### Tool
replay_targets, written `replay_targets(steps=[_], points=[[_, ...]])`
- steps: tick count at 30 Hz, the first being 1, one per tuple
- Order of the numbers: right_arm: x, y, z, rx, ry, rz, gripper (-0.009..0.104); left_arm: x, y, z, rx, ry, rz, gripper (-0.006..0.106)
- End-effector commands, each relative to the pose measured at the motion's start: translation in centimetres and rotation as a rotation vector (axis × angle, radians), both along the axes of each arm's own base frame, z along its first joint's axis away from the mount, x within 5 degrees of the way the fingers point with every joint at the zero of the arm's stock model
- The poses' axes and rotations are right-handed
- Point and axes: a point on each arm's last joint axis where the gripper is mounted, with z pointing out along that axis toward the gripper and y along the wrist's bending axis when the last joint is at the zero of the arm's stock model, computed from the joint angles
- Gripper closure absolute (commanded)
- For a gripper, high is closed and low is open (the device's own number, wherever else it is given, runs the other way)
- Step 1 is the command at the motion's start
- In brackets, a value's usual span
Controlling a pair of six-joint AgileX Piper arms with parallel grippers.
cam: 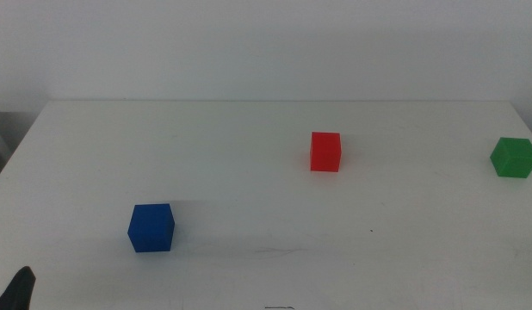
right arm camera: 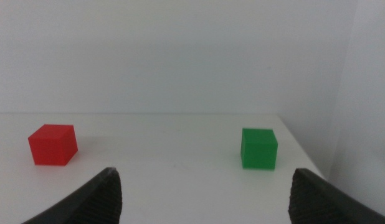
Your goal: Stack red cubes first, then green, then blue cubes in a specific spot.
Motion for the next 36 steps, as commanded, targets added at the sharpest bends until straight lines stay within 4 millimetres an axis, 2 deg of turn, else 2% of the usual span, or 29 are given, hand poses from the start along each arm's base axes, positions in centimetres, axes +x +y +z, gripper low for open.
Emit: replay_targets(steps=[1, 5, 9, 14, 18, 23, 31, 36], points=[[-0.4, 0.0, 2.1, 0.008, -0.100, 0.005, 0.004, -0.1, 0.0, 1.0, -0.011, -0.106, -0.003, 0.007], [-0.5, 0.1, 3.8, 0.053, -0.043, 0.007, 0.004, -0.1, 0.0, 1.0, -0.011, -0.106, -0.003, 0.007], [0.3, 0.2, 5.6, 0.160, 0.059, 0.010, 0.004, -0.1, 0.0, 1.0, -0.011, -0.106, -0.003, 0.007], [2.2, 0.2, 8.5, 0.249, 0.210, -0.009, 0.004, -0.1, 0.0, 1.0, -0.011, -0.106, -0.003, 0.007], [3.9, 0.2, 10.8, 0.287, 0.407, -0.035, 0.004, -0.1, 0.0, 1.0, -0.011, -0.106, -0.003, 0.007], [6.6, 0.5, 13.3, 0.281, 0.578, -0.036, 0.004, -0.1, 0.0, 1.0, -0.011, -0.106, -0.003, 0.007], [10.9, 3.8, 15.9, 0.161, 0.757, 0.124, 0.004, -0.1, 0.0, 1.0, -0.011, -0.106, -0.003, 0.007], [14.3, 6.4, 16.6, 0.085, 0.833, 0.192, 0.004, -0.1, 0.0, 1.0, -0.011, -0.106, -0.003, 0.007]])
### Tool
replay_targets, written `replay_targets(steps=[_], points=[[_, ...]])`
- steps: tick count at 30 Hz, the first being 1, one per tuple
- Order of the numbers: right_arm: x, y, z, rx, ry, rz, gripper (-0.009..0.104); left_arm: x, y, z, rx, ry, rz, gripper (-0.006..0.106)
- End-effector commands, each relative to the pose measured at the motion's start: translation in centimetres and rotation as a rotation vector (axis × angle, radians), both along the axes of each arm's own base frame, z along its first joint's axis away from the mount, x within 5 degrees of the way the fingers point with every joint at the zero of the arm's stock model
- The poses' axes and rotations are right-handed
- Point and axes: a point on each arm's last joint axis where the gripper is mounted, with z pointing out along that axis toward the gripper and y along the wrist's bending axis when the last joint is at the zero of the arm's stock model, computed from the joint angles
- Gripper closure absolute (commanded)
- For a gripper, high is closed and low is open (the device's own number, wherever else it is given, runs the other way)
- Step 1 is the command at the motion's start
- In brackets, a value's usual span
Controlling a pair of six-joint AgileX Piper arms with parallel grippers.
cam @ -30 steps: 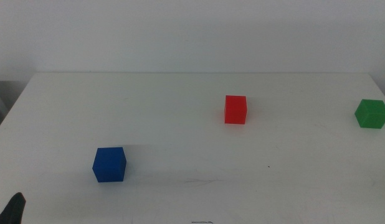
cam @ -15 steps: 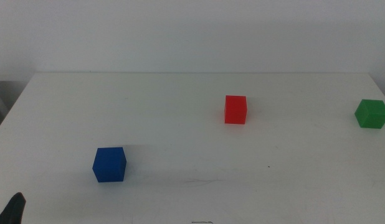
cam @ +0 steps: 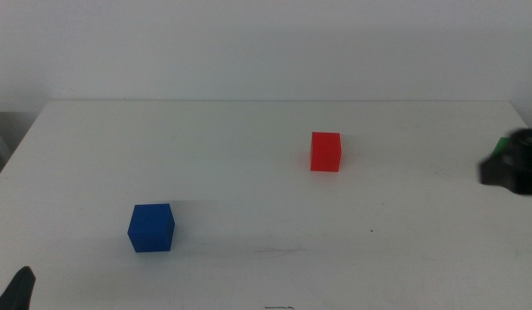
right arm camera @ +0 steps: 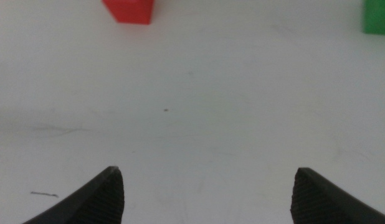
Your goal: Stack red cubes first, then green, then blue cubes in a specific spot.
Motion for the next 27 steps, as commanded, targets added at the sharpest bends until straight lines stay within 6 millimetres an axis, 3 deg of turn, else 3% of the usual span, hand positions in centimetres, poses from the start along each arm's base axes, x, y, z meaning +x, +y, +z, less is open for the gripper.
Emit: replay_targets(steps=[1, 7, 15, 20, 27], points=[[1.8, 1.2, 1.6, -0.010, -0.047, 0.034, 0.004, -0.1, 0.0, 1.0, -0.011, -0.106, -0.003, 0.007], [5.9, 5.0, 2.4, -0.045, 0.057, 0.116, 0.004, -0.1, 0.0, 1.0, -0.011, -0.106, -0.003, 0.007], [11.6, 8.3, 2.9, -0.094, 0.097, 0.139, 0.004, -0.1, 0.0, 1.0, -0.011, -0.106, -0.003, 0.007], [15.6, 10.2, 2.1, -0.094, 0.099, 0.136, 0.004, -0.1, 0.0, 1.0, -0.011, -0.106, -0.003, 0.007], [20.5, 12.0, -0.6, -0.120, 0.126, 0.075, 0.004, -0.1, 0.0, 1.0, -0.011, -0.106, -0.003, 0.007]])
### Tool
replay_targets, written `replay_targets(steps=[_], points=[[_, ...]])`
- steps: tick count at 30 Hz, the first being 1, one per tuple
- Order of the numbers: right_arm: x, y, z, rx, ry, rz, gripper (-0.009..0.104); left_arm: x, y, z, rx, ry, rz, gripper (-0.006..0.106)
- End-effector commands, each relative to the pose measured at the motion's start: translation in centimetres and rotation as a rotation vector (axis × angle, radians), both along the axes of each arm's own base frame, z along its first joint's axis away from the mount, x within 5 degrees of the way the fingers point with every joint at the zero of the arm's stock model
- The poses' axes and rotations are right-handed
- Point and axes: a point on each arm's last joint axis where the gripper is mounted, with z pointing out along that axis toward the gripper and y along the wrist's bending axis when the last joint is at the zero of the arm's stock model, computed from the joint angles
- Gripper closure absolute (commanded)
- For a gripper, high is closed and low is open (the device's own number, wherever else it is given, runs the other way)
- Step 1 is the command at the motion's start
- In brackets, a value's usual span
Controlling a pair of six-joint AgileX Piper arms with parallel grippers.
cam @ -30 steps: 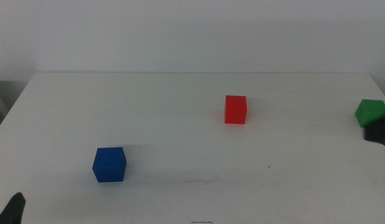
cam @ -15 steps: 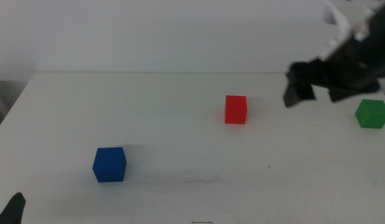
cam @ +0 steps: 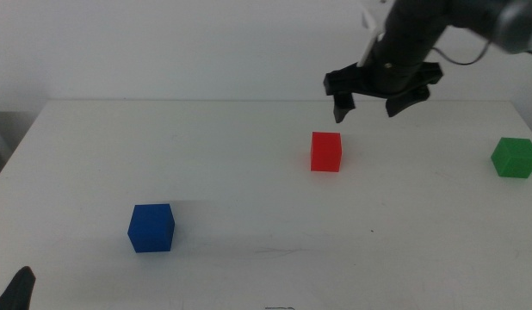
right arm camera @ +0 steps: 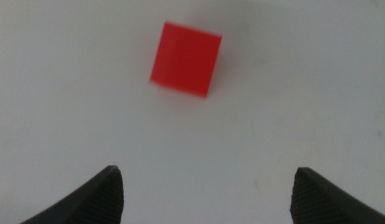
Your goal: Stack red cubes first, then green, then blue cubes in a specific spot.
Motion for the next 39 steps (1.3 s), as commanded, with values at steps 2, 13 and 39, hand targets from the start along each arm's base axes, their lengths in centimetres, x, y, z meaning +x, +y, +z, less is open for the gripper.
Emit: replay_targets(steps=[2, 13, 39], points=[[1.5, 0.3, 1.9, 0.014, -0.104, -0.042, 0.004, -0.1, 0.0, 1.0, -0.011, -0.106, -0.003, 0.007], [6.5, 2.7, -1.5, 0.040, -0.076, -0.116, 0.004, -0.1, 0.0, 1.0, -0.011, -0.106, -0.003, 0.007], [8.4, 3.6, -7.9, 0.023, 0.031, -0.196, 0.006, -0.1, 0.0, 1.0, -0.011, -0.106, -0.003, 0.007]])
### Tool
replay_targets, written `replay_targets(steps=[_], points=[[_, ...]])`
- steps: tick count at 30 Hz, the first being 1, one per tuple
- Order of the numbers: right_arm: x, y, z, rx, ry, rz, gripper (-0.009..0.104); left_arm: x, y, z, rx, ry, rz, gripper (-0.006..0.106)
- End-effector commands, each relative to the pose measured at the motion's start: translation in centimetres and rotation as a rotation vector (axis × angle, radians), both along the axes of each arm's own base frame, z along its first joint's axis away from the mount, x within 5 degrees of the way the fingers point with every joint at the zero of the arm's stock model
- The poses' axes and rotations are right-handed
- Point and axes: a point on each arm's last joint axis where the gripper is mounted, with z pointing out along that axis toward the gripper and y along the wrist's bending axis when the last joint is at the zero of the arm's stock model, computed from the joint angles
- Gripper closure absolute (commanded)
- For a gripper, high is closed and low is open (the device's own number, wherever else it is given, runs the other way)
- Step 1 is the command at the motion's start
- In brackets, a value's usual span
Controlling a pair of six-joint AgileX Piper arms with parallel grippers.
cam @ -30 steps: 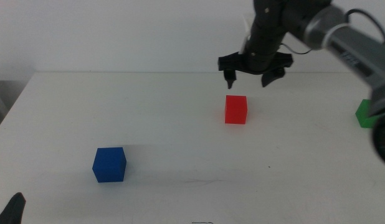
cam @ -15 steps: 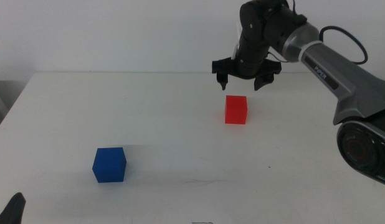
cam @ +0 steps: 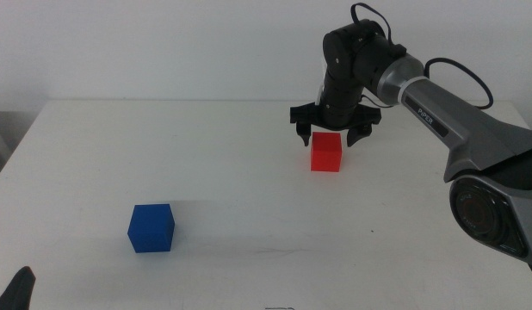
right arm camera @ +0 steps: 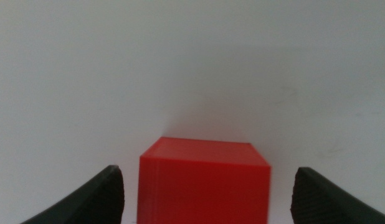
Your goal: Stack red cubes first, then green, then blue cubes in a specific spot.
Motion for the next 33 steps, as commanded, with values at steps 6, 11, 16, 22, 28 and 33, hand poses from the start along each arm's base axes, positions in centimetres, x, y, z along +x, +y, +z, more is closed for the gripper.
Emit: replay_targets(steps=[6, 11, 16, 22, 28, 33], points=[[-0.8, -0.1, 3.4, 0.038, -0.012, -0.007, 0.018, -0.1, 0.0, 1.0, -0.011, -0.106, -0.003, 0.007], [-0.8, 0.0, 3.4, 0.045, -0.011, -0.026, 0.038, -0.1, 0.0, 1.0, -0.011, -0.106, -0.003, 0.007], [-0.8, -0.1, 3.5, 0.036, -0.015, -0.024, 0.067, -0.1, 0.0, 1.0, -0.011, -0.106, -0.003, 0.007], [-2.9, 1.2, 5.8, -0.043, -0.071, 0.020, 0.096, -0.1, 0.0, 1.0, -0.011, -0.106, -0.003, 0.007], [-6.9, 2.1, 7.1, -0.033, -0.102, 0.006, 0.096, -0.1, 0.0, 1.0, -0.011, -0.106, -0.003, 0.007], [-10.2, 2.6, 7.0, 0.007, -0.099, -0.006, 0.096, -0.1, 0.0, 1.0, -0.011, -0.106, -0.003, 0.007]])
